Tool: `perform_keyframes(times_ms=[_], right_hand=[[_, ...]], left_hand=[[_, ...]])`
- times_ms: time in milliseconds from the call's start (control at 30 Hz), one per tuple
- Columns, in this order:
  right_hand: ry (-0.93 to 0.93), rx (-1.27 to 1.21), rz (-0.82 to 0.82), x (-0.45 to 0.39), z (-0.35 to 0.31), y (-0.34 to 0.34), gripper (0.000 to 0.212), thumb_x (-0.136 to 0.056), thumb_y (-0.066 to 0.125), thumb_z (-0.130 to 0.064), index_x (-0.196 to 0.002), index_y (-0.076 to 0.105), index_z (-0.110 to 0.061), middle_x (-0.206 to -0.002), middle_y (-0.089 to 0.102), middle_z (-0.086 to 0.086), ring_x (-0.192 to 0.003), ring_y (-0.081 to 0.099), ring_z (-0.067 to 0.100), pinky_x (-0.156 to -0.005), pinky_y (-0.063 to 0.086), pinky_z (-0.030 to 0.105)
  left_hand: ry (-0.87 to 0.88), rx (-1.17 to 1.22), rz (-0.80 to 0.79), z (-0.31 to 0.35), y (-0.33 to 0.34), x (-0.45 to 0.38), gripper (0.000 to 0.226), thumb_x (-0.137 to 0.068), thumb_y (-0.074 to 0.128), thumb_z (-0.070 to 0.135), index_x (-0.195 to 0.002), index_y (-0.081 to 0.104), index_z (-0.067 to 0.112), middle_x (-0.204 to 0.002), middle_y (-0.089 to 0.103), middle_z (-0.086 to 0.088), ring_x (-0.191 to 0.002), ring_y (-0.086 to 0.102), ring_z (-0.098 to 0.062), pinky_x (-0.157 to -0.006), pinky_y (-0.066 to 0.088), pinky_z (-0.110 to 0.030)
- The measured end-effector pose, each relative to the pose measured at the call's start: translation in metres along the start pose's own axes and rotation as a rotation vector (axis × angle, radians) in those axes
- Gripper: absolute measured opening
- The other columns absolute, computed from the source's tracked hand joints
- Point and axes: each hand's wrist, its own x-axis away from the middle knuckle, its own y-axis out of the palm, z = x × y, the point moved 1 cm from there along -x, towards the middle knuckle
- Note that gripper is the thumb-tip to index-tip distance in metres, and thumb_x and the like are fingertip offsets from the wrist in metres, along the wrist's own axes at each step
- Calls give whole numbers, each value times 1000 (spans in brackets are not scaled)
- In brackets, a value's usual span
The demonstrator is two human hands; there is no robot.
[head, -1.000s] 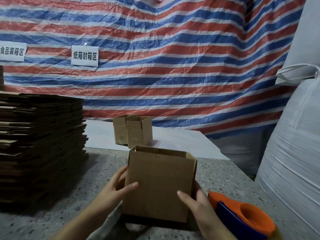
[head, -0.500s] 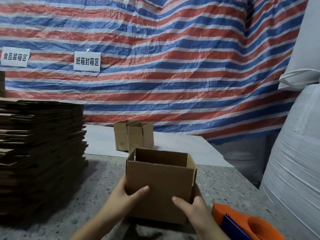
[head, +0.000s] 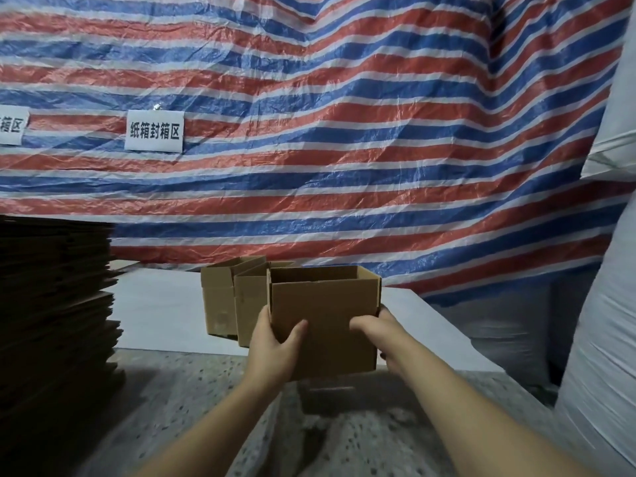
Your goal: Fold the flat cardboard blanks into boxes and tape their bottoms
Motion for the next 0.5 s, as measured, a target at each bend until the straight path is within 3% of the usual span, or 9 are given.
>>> perform_keyframes(times_ms=[167,300,500], right_hand=[[43,63,72,-73,10,18,59,-97,59,-23,-149,31,-20,-148,46,9,-133,49,32,-109,46,48],[60,33,142,-106,19,24,54,-95,57,-18,-144,36,-16,-141,51,11,-126,52,31,-100,49,44],[15,72,211,-125,31,18,55,-89,58,-15,-141,40,-13,-131,55,12,-110,55,27,-88,49,38]], left_hand=[[91,-95,103,-36,29,-44,43,-94,64,30,-133,45,29,-126,55,3,-117,55,-15,-103,48,-45],[99,-181,113,-53,45,-64,51,-97,57,32,-144,39,26,-135,50,5,-126,48,-14,-109,43,-44],[54,-248,0,-73,54,-92,54,-99,54,36,-148,36,23,-141,50,3,-130,48,-16,-110,43,-44]])
